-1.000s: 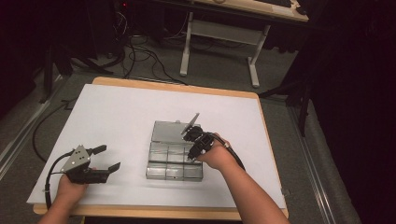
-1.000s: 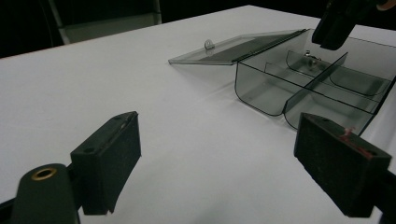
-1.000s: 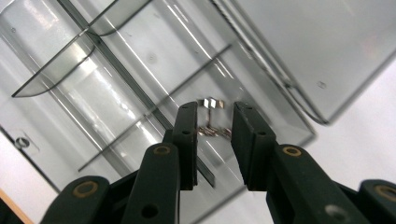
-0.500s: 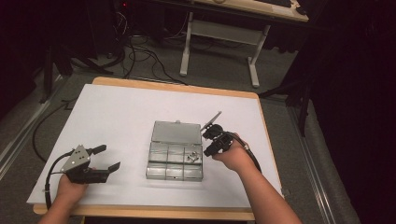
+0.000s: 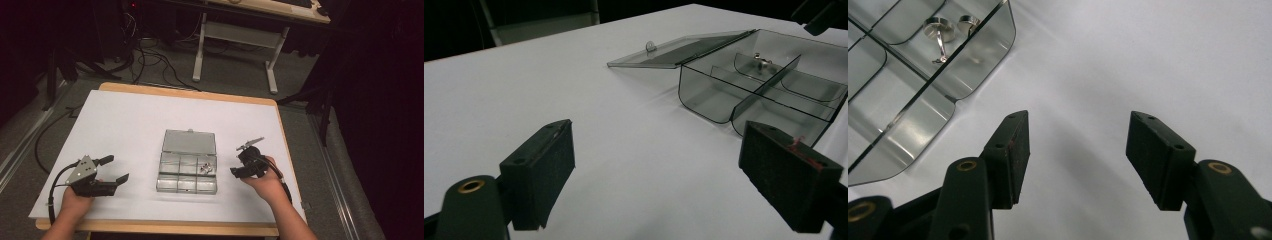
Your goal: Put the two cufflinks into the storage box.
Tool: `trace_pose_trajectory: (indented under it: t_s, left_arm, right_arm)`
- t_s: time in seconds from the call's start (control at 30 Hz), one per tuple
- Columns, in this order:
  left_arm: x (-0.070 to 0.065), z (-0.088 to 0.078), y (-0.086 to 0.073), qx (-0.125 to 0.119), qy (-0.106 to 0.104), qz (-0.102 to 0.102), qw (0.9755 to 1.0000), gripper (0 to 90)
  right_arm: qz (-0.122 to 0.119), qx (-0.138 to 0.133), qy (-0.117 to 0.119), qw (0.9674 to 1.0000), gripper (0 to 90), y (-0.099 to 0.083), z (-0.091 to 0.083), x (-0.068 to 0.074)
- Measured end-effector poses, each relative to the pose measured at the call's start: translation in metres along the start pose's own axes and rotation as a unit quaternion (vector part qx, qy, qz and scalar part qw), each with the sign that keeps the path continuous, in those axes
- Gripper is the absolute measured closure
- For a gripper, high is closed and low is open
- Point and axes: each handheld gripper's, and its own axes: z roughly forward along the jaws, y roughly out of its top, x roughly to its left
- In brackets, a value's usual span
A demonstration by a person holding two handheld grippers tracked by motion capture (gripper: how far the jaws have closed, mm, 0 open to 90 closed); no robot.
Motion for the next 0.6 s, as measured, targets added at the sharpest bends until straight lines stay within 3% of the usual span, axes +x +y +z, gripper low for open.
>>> trace_pose_trajectory:
  t_s: [0.13, 0.2, 0.33, 0.4, 0.43, 0.47, 0.5, 0.57, 0.6]
  left_arm:
    - [0.000, 0.000, 0.000, 0.000, 0.000, -0.001, 1.0000, 15.3]
    - [0.001, 0.000, 0.000, -0.001, 0.001, -0.003, 1.0000, 15.3]
    - [0.001, 0.000, 0.000, 0.000, 0.002, -0.004, 1.0000, 15.3]
    - [0.001, 0.001, 0.000, 0.001, 0.006, -0.005, 1.0000, 15.3]
    - [0.001, 0.001, 0.000, 0.002, 0.007, -0.006, 1.0000, 15.3]
    - [0.001, 0.001, 0.000, 0.003, 0.008, -0.006, 0.9999, 15.3]
    - [0.000, 0.001, 0.000, 0.004, 0.007, -0.005, 1.0000, 15.4]
    - [0.000, 0.001, 0.000, 0.005, 0.006, -0.004, 1.0000, 15.3]
    - [0.000, 0.001, 0.000, 0.005, 0.006, -0.004, 1.0000, 15.3]
  right_arm:
    - [0.019, -0.063, 0.000, 0.9978, 42.5, -0.023, 0.002, 0.003]
    - [0.029, -0.099, -0.016, 0.9945, 42.5, -0.036, 0.005, 0.004]
    - [0.055, -0.172, -0.034, 0.9830, 42.4, -0.066, 0.008, 0.009]
    - [0.077, -0.206, -0.041, 0.9747, 45.5, -0.084, 0.009, 0.010]
    - [0.085, -0.206, -0.044, 0.9738, 42.6, -0.091, 0.011, 0.009]
    - [0.077, -0.195, -0.045, 0.9768, 40.8, -0.093, 0.011, 0.007]
    - [0.084, -0.201, -0.048, 0.9748, 42.1, -0.096, 0.010, 0.007]
    - [0.117, -0.219, -0.024, 0.9684, 39.8, -0.101, 0.008, 0.000]
    - [0.117, -0.219, -0.024, 0.9684, 39.8, -0.101, 0.008, 0.000]
